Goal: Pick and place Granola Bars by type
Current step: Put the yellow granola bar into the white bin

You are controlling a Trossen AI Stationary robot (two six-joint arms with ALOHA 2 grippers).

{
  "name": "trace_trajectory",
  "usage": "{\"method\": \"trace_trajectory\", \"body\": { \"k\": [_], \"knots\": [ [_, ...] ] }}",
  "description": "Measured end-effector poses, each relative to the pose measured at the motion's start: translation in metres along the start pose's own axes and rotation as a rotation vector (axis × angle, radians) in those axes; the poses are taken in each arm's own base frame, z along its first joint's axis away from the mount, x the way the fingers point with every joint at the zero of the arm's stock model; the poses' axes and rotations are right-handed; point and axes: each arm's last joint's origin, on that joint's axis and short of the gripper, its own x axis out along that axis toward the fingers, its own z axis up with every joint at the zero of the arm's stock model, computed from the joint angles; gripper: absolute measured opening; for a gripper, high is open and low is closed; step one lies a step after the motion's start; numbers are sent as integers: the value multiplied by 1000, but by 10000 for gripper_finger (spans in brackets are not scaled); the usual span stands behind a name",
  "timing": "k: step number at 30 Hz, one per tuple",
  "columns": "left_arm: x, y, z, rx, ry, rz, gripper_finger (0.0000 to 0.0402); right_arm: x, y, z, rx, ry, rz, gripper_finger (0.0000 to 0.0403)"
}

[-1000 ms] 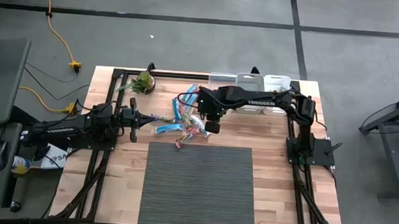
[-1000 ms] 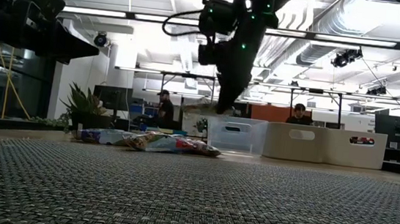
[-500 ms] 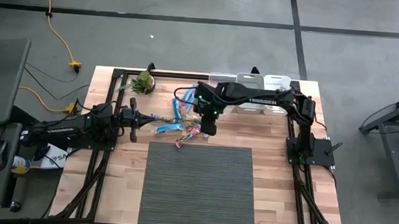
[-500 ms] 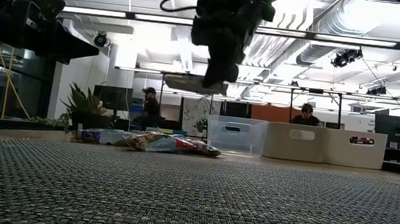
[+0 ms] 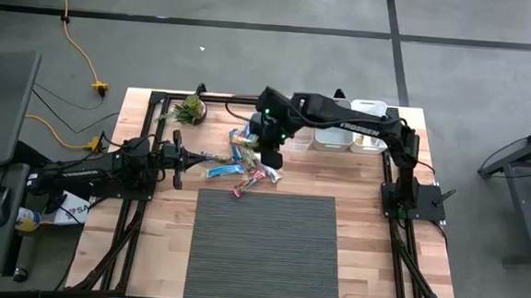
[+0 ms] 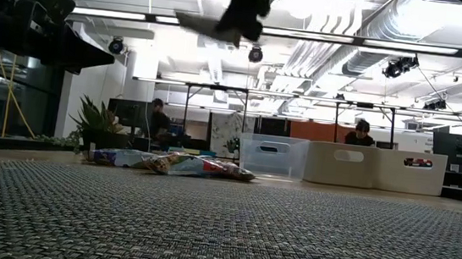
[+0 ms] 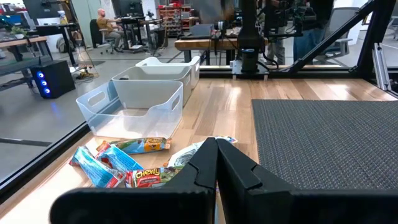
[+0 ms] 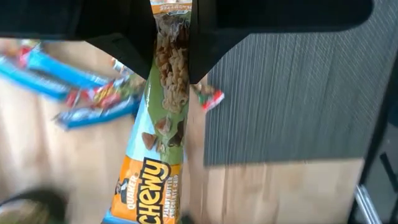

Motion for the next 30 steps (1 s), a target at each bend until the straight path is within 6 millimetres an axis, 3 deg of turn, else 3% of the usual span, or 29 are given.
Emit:
{"method": "trace_trajectory", "body": {
  "k": [7, 12, 16, 30],
  "knots": [
    [0, 0, 0, 0, 0, 0, 1, -53, 13, 33, -70, -168, -21, 53],
    [0, 0, 0, 0, 0, 0, 1, -88, 24, 44, -113, -276, -37, 53],
    [0, 0, 0, 0, 0, 0, 1, -113, 32, 38, -128, -328, -73, 53],
    [0, 0, 0, 0, 0, 0, 1, -236, 61, 4, -81, -501, -469, 53]
  ]
}}
